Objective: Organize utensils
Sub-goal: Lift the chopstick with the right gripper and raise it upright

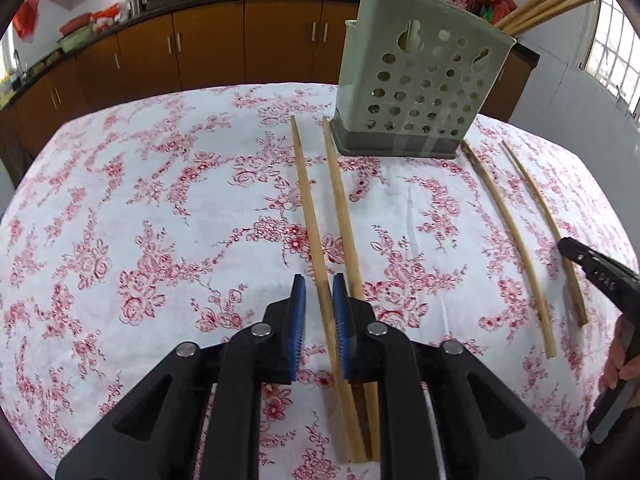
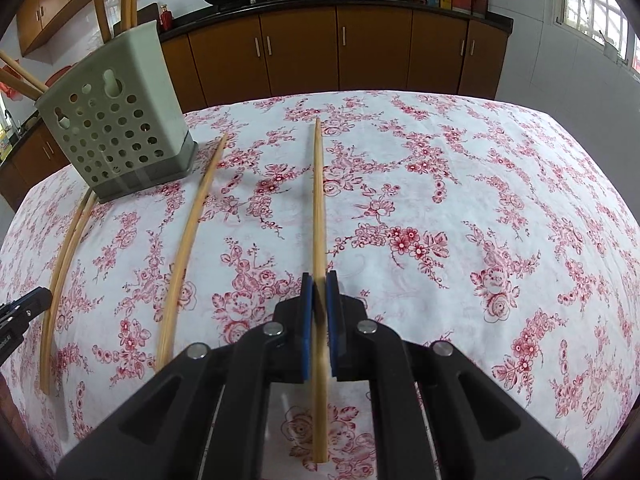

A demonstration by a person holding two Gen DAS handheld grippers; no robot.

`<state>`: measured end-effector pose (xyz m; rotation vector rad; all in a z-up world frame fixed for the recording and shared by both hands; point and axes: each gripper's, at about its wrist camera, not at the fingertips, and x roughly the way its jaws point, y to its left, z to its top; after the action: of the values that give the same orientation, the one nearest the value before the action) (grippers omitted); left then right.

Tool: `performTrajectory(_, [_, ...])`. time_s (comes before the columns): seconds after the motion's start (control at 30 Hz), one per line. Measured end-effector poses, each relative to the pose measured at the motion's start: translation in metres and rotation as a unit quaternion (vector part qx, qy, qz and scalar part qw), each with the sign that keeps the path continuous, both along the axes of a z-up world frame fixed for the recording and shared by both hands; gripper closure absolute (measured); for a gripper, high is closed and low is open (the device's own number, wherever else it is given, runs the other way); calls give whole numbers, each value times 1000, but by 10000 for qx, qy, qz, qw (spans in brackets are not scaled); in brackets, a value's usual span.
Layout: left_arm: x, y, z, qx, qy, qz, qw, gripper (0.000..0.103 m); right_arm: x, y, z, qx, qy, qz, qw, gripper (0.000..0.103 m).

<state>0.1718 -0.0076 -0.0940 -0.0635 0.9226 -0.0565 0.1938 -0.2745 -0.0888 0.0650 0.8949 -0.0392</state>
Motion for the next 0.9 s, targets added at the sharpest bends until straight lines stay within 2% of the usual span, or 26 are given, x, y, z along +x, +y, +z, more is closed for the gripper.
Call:
performTrajectory(0.03, [0, 0, -1, 91, -23, 48, 9999, 95, 0, 0, 0, -18, 4, 3, 10000, 95])
performTrajectory(0.1, [2, 4, -1, 166, -50, 152, 9997, 95, 1, 1, 1, -7, 21, 37, 10000, 95])
performTrajectory(0.27, [13, 38, 0, 122, -16, 634, 9979, 95, -2, 7, 0, 96, -17, 178, 9998, 95])
performTrajectory(0.33, [17, 51, 0, 107, -9, 689, 9976, 95, -1, 9, 0, 60, -40, 182, 9998, 95])
performTrajectory(0.43, [20, 60, 0, 20, 6, 502, 9987, 95, 2, 11, 0, 27, -41, 174, 9998, 95])
performTrajectory(0.6, [17, 65, -2, 82, -85, 288, 9995, 95, 3, 11, -1, -28, -51, 202, 9998, 95])
performTrajectory(0.9, [6, 68, -2, 15, -197, 243, 9995, 94, 1, 12, -1, -64, -102, 235, 9997, 95])
